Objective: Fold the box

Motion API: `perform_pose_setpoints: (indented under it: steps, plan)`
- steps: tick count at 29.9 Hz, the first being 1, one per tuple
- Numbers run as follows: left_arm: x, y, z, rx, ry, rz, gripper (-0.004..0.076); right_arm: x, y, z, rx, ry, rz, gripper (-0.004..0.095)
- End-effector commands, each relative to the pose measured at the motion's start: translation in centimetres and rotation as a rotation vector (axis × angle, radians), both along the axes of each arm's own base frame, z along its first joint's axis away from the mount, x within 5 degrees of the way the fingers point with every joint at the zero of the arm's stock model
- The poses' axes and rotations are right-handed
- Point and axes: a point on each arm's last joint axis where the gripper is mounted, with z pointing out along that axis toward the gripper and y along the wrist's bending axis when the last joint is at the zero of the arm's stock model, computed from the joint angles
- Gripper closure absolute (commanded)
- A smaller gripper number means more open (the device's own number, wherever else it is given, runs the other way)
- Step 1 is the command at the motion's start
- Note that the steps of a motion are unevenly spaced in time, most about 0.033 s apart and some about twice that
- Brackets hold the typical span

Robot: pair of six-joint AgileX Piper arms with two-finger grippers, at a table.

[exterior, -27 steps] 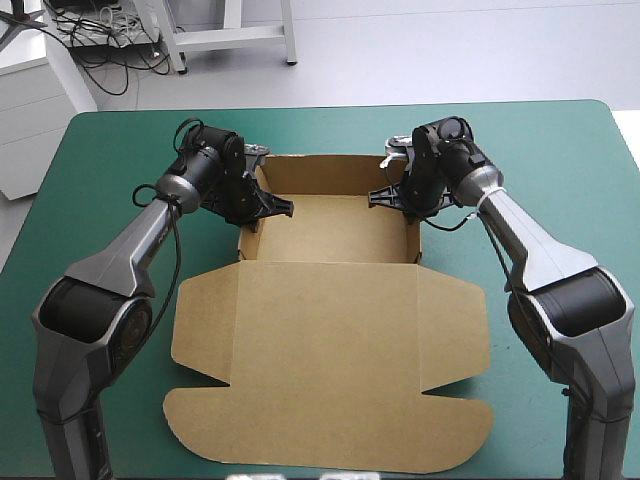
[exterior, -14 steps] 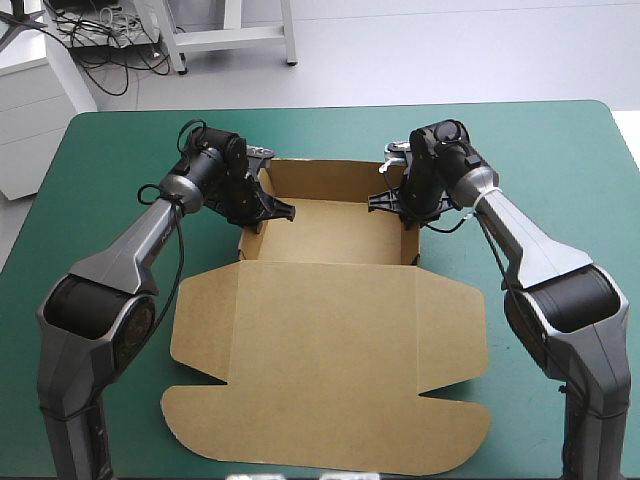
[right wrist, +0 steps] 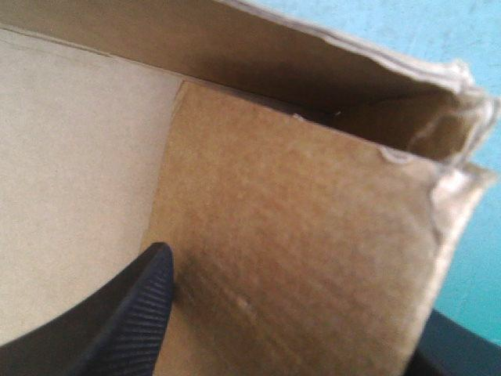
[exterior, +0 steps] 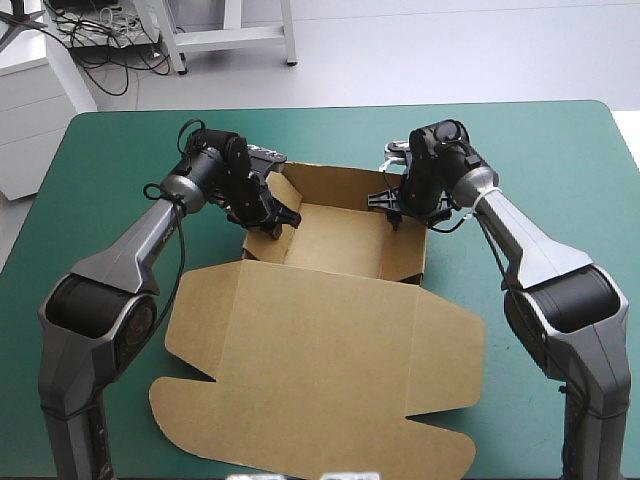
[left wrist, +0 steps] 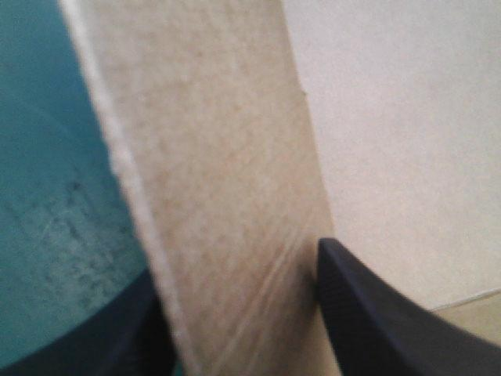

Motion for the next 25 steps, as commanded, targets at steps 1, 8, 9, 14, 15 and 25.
perform_pose_setpoints:
  steps: [1, 8, 9, 14, 15, 25]
  plan:
    - [-1.1, 0.2, 3.0, -0.017, -0.028, -0.015, 0.0168, -0.7, -0.5, 3.3, 0.02, -0.069, -0.004, 0.0345]
    - [-1.0, 1.3, 4.8, 0.081, -0.12, -0.017, 0.0133, -1.6, -1.7, 6.1, -0.022, -0.156, -0.011, 0.0346]
    - [-1.0, 1.4, 5.5, 0.078, -0.142, -0.016, 0.0133, -1.8, -2.0, 6.6, -0.022, -0.169, -0.016, 0.0346]
    - [-1.1, 1.9, 10.4, 0.07, -0.312, -0.001, 0.0133, -3.4, -3.7, 10.2, -0.008, -0.257, -0.041, 0.0346]
    - [-1.2, 2.1, 11.6, 0.067, -0.352, 0.004, 0.0133, -3.8, -4.0, 11.0, -0.001, -0.275, -0.046, 0.0346]
    - [-5.1, 4.8, 20.2, 0.082, -0.622, 0.055, 0.0182, -8.9, -6.2, 17.8, 0.084, -0.445, -0.095, 0.0346]
